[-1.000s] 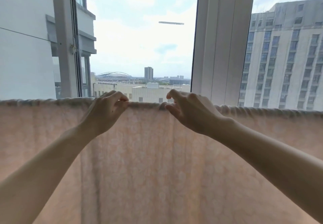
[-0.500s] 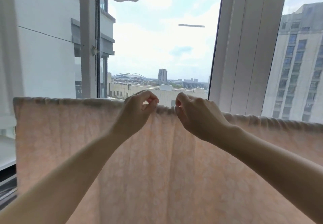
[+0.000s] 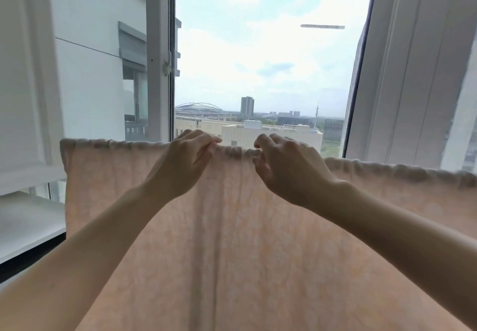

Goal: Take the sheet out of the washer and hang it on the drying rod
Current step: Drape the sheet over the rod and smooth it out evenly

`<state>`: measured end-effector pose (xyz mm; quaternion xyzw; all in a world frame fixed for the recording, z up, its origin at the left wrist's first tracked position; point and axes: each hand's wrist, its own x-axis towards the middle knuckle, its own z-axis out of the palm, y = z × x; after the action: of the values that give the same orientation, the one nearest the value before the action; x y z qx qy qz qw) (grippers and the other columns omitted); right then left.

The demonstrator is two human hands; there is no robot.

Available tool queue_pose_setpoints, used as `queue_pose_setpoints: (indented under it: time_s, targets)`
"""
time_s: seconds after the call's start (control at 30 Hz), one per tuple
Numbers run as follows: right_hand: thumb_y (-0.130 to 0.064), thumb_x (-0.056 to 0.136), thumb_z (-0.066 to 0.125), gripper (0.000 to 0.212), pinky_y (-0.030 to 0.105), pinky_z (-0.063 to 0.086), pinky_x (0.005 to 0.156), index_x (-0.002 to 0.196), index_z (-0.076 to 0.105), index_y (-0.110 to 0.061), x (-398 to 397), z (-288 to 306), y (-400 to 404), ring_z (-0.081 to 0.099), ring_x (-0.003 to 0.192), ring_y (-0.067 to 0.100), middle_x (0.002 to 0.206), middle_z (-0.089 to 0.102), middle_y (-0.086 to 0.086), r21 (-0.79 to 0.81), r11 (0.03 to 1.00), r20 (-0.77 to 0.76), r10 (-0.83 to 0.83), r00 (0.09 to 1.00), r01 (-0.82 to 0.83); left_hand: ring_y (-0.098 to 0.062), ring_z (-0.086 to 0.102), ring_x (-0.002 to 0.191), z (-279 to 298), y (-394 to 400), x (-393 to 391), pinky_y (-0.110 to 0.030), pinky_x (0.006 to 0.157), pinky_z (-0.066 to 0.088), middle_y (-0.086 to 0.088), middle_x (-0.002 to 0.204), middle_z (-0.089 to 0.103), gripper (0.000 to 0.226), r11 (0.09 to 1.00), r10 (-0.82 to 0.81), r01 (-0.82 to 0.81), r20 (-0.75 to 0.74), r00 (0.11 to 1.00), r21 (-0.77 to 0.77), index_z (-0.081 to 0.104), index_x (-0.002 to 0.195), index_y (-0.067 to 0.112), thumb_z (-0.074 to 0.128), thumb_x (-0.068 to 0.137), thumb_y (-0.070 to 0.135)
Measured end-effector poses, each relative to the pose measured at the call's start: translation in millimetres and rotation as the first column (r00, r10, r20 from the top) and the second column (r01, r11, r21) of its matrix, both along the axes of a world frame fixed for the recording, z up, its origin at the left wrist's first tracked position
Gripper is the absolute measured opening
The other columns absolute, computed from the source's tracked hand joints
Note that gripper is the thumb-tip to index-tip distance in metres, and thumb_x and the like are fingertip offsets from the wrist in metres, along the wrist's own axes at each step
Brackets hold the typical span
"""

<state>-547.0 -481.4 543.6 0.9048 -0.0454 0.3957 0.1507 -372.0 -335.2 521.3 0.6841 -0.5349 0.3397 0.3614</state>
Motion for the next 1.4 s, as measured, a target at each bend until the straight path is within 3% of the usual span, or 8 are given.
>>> queue_pose_setpoints:
  time_s: [0.2, 0.33, 0.7, 0.87, 1.03, 1.13, 1.27, 1.4]
  targets:
    - [-0.044, 0.1, 0.039, 0.035, 0.034, 0.052, 0.073, 0.123, 0.048, -0.02, 51.3, 3.9, 35.4, 0.063, 0.092, 0.017, 0.106, 0.063, -0.001, 0.011, 1.0, -0.02, 0.016, 1.0, -0.016, -0.005, 0.052, 0.107, -0.7, 42.1, 65.1, -0.026, 0.094, 0.04, 0.0, 0.124, 0.063, 0.027, 0.998, 0.068, -0.068, -0.066, 0.995, 0.005, 0.061, 0.123, 0.014, 0.047, 0.1, 0.019]
    - [-0.041, 0.1, 0.04, 0.037, 0.034, 0.048, 0.071, 0.13, 0.046, -0.02, 86.1, 0.1, 59.2, 0.062, 0.095, 0.02, 0.114, 0.06, 0.002, 0.018, 0.999, -0.006, 0.026, 1.0, -0.026, -0.007, 0.056, 0.096, -9.7, 71.0, 104.2, -0.025, 0.087, 0.045, 0.001, 0.105, 0.069, 0.031, 0.997, 0.08, -0.079, -0.071, 0.994, 0.014, 0.067, 0.112, 0.014, 0.05, 0.096, 0.034]
    - [-0.018, 0.097, 0.054, 0.007, 0.029, 0.041, 0.067, 0.092, 0.058, -0.016, 133.0, 2.0, 81.8, 0.048, 0.065, 0.012, 0.078, 0.06, -0.003, -0.053, 0.995, 0.058, -0.075, 0.995, 0.079, -0.003, 0.061, 0.072, -2.2, 78.1, 111.9, -0.005, 0.069, 0.038, 0.01, 0.085, 0.069, 0.01, 0.998, 0.01, -0.012, -0.051, 0.999, -0.055, 0.072, 0.097, 0.015, 0.065, 0.092, 0.018]
    - [-0.014, 0.1, 0.046, 0.013, 0.03, 0.035, 0.058, 0.088, 0.05, -0.015, 143.6, 17.5, 88.7, 0.049, 0.06, 0.014, 0.077, 0.056, -0.003, 0.005, 0.997, 0.017, -0.074, 0.997, 0.074, -0.008, 0.064, 0.074, 0.0, 72.8, 111.1, -0.019, 0.074, 0.052, 0.003, 0.086, 0.071, 0.008, 0.997, 0.011, -0.015, -0.05, 0.999, -0.082, 0.07, 0.096, 0.013, 0.062, 0.093, 0.014]
    - [-0.01, 0.099, 0.049, 0.013, 0.03, 0.042, 0.055, 0.087, 0.05, -0.014, 165.2, 26.3, 97.2, 0.052, 0.058, 0.013, 0.074, 0.058, -0.001, 0.042, 0.999, 0.029, 0.012, 1.0, -0.014, -0.009, 0.06, 0.082, -6.4, 98.2, 122.4, -0.011, 0.07, 0.041, 0.009, 0.094, 0.065, 0.008, 0.968, 0.152, -0.16, -0.052, 0.987, -0.195, 0.066, 0.096, 0.013, 0.059, 0.093, 0.012]
    - [-0.015, 0.099, 0.051, 0.014, 0.03, 0.043, 0.058, 0.085, 0.052, -0.013, 173.0, 15.9, 103.6, 0.053, 0.061, 0.013, 0.076, 0.059, -0.003, 0.047, 0.995, -0.037, 0.086, 0.996, -0.084, -0.014, 0.065, 0.087, -15.3, 112.6, 140.5, -0.031, 0.079, 0.053, 0.003, 0.098, 0.07, 0.011, 0.948, 0.234, -0.246, -0.08, 0.969, -0.204, 0.068, 0.099, 0.014, 0.06, 0.092, 0.012]
    - [-0.023, 0.098, 0.052, 0.017, 0.033, 0.053, 0.061, 0.089, 0.061, -0.013, 172.6, 16.0, 97.2, 0.059, 0.062, 0.013, 0.075, 0.063, -0.002, 0.099, 0.987, -0.032, 0.134, 0.991, -0.13, -0.017, 0.063, 0.093, -23.2, 120.2, 151.9, -0.053, 0.098, 0.039, 0.004, 0.097, 0.07, 0.019, 0.948, 0.258, -0.281, -0.152, 0.954, -0.153, 0.067, 0.098, 0.019, 0.052, 0.09, 0.025]
    - [-0.03, 0.097, 0.054, 0.019, 0.029, 0.055, 0.061, 0.093, 0.065, -0.016, 160.1, 15.5, 88.3, 0.063, 0.063, 0.01, 0.079, 0.068, -0.004, 0.141, 0.983, -0.022, 0.125, 0.992, -0.121, -0.021, 0.055, 0.109, -21.8, 124.2, 156.1, -0.04, 0.099, 0.042, -0.001, 0.114, 0.065, 0.02, 0.918, 0.262, -0.326, -0.273, 0.926, -0.225, 0.066, 0.108, 0.014, 0.054, 0.092, 0.01]
